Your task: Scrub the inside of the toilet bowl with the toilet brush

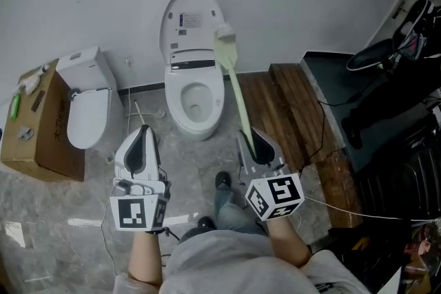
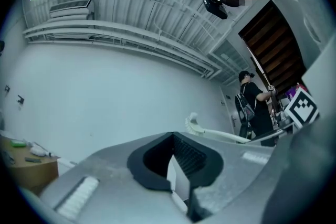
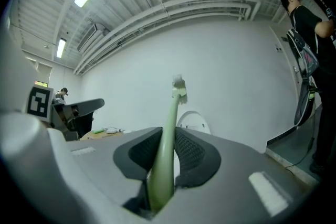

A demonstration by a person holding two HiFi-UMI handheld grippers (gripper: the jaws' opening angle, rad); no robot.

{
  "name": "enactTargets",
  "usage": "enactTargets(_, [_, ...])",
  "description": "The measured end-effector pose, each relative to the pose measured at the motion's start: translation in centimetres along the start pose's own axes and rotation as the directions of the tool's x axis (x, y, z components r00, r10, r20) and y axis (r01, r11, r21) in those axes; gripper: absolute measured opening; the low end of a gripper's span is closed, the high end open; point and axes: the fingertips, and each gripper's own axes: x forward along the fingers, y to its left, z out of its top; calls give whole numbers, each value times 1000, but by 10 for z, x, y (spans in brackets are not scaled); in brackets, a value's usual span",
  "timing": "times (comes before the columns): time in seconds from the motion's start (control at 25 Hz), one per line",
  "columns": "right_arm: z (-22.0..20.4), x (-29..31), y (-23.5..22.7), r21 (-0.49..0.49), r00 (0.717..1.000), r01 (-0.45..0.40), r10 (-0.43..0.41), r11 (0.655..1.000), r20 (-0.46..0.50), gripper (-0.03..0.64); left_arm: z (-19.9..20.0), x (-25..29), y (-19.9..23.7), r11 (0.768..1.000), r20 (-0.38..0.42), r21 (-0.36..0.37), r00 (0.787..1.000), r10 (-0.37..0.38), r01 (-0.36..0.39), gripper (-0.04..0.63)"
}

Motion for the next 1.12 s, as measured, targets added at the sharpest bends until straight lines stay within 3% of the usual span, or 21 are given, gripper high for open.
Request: enactTargets(1.12, [30,224,-97,-48,986,-165,164,985,-17,78,-40,203,60,987,23,19,987,158,-158,5])
